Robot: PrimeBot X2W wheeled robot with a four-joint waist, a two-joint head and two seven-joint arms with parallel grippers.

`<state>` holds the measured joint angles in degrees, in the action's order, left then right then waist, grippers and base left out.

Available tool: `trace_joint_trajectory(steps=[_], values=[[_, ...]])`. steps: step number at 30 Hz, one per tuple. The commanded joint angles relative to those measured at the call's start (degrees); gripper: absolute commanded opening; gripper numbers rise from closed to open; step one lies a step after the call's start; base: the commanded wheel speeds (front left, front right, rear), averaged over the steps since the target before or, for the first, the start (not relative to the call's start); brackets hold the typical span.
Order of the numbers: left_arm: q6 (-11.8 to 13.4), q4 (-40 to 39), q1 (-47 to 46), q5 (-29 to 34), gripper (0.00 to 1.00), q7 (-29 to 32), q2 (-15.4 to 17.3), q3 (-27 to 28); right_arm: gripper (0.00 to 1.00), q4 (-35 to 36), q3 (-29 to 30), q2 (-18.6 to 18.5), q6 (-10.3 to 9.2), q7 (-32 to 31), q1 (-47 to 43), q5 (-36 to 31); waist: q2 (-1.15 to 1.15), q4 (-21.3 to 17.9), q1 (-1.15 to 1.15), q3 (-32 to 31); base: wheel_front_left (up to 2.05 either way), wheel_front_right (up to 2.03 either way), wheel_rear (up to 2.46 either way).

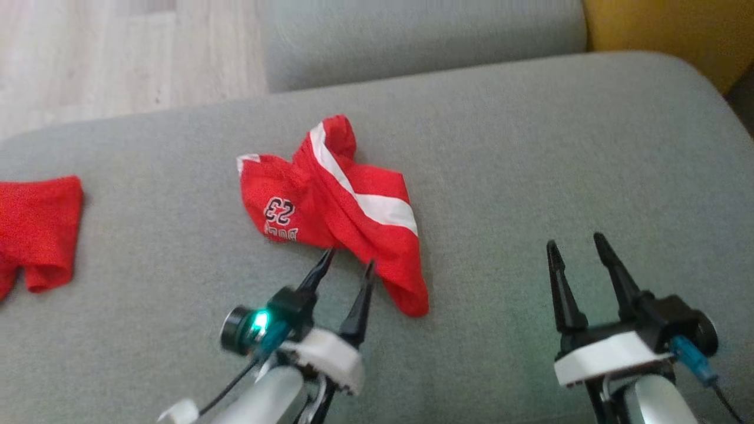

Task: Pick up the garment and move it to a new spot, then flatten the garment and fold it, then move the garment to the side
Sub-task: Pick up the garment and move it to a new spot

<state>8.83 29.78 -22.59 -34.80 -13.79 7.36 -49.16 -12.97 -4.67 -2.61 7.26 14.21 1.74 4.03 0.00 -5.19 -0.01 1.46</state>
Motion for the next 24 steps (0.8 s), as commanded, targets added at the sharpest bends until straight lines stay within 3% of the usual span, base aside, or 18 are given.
trace_joint_trajectory(steps=[1, 15, 24], values=[[0.7, -2.8, 0.3, 0.0, 1.0, -0.9, 1.7, 2.7, 1.0, 1.6, -1.0, -0.3, 0.23, 0.6, 0.6, -0.2, 0.0, 1.5, 0.01, -2.2, 0.0, 0.0, 0.0], [6.0, -20.1, 18.3, -0.9, 1.0, -1.2, 10.2, 13.3, 1.0, 2.2, -1.4, -0.3, 0.23, 0.0, -4.2, 0.6, 0.0, 4.6, 0.01, -6.0, 0.0, 0.0, 0.0], [5.3, -24.7, 25.8, -0.2, 1.0, -1.2, 12.1, 18.4, 1.0, 1.3, -2.5, -0.3, 0.23, 0.0, -6.4, 1.6, 0.0, 4.9, 0.01, -6.6, 0.0, 0.0, 0.0]])
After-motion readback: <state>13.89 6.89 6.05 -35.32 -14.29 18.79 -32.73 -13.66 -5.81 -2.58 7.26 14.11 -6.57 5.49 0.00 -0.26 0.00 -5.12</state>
